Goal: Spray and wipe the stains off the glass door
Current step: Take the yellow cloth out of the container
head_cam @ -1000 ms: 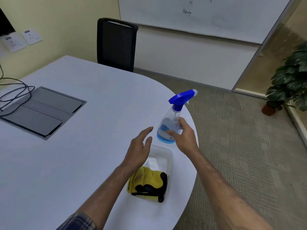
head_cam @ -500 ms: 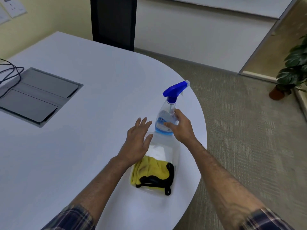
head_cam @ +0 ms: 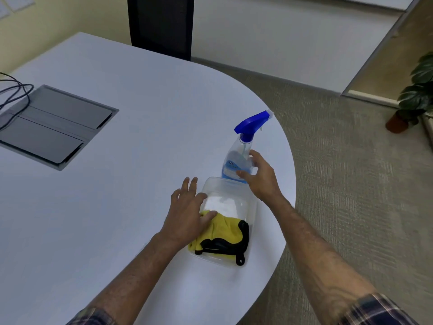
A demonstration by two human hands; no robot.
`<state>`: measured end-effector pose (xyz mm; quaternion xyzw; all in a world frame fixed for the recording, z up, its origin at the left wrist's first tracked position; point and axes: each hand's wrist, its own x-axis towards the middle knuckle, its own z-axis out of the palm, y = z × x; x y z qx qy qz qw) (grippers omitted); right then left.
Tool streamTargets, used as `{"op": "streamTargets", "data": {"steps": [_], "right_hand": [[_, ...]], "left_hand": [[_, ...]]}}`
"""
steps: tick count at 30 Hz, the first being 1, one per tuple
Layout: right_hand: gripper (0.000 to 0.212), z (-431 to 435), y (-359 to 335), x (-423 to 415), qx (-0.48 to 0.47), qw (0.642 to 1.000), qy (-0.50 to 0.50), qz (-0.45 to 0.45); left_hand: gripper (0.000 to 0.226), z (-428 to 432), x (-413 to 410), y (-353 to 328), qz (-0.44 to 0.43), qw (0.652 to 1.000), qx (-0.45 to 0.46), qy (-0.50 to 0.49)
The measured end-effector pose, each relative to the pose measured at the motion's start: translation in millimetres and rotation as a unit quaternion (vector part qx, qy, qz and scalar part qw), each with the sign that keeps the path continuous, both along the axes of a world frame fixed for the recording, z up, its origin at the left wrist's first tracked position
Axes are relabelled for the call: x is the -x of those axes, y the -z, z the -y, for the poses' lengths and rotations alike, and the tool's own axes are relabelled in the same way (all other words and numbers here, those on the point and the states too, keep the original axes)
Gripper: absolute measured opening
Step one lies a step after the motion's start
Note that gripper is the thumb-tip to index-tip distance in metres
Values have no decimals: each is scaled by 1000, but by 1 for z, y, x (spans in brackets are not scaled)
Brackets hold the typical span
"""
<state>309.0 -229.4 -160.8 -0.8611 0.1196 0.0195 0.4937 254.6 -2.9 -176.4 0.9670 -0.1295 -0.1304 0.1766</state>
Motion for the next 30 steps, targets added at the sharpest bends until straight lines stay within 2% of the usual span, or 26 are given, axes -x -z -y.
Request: {"op": "streamTargets", "data": {"steps": [2,3,5,6,7,9,10,12,16,19,21,25,28,30], "right_hand": [[70,-3,-7,14,-1,999,44,0],[66,-7,-12,27,-1,996,86,26],[41,-20,-19,59,5,981,164,108],[30,-27,-20,76,20,979,163,123],[25,-34,-20,92,34,985,131,107],[37,-46,-12,116,91,996,6,5],[46,-50,-5,122,148,986,-62,-39],[60,-56,6,125,262,949,-161,-73],[68,-69,15,120,423,868,-240,-99],[81,-70,16,117,462,845,-240,-120],[81,-68,12,114,457,850,-230,-125],[44,-60,-3,108,409,880,-214,-109],[27,-54,-17,107,310,927,-186,-100],[20,-50,-25,107,234,955,-156,-89]], "left_hand": [[68,3,5,0,-4,999,-45,4],[70,4,7,0,-6,998,-59,2],[70,7,11,-1,-3,996,-89,0],[69,9,12,-1,1,994,-106,2],[68,10,13,-1,4,993,-122,5],[64,13,15,1,-1,990,-141,7],[61,14,17,1,-6,989,-147,7],[54,14,18,2,-10,988,-155,10],[41,14,22,1,-3,996,-90,-4],[32,12,27,-5,14,1000,5,-16],[24,8,32,-13,23,998,63,-17],[12,-1,45,-30,10,977,203,-67],[17,-11,50,-44,-22,945,305,-116],[12,-16,51,-52,-49,927,347,-136]]}}
